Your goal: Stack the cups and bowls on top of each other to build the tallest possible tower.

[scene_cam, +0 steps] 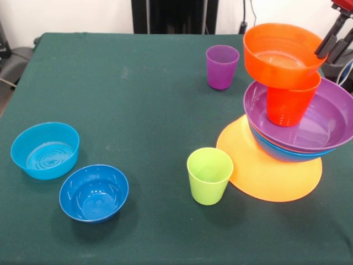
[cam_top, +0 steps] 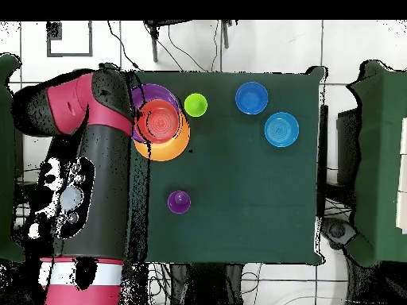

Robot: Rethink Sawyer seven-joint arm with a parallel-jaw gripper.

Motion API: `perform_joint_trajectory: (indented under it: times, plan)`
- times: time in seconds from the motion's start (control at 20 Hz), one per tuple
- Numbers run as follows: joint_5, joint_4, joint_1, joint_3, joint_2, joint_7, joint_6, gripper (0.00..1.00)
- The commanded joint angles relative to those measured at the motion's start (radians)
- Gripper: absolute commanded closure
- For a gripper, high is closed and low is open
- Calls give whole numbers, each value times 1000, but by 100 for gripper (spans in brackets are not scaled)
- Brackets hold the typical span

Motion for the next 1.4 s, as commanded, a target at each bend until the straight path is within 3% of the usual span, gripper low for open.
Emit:
perform_joint_trajectory:
  times: [0.05,1.4]
  plan:
    - [-2,-9,-20,98,35,3,40,100]
    - [23,-30,-21,101,27,-4,77,100]
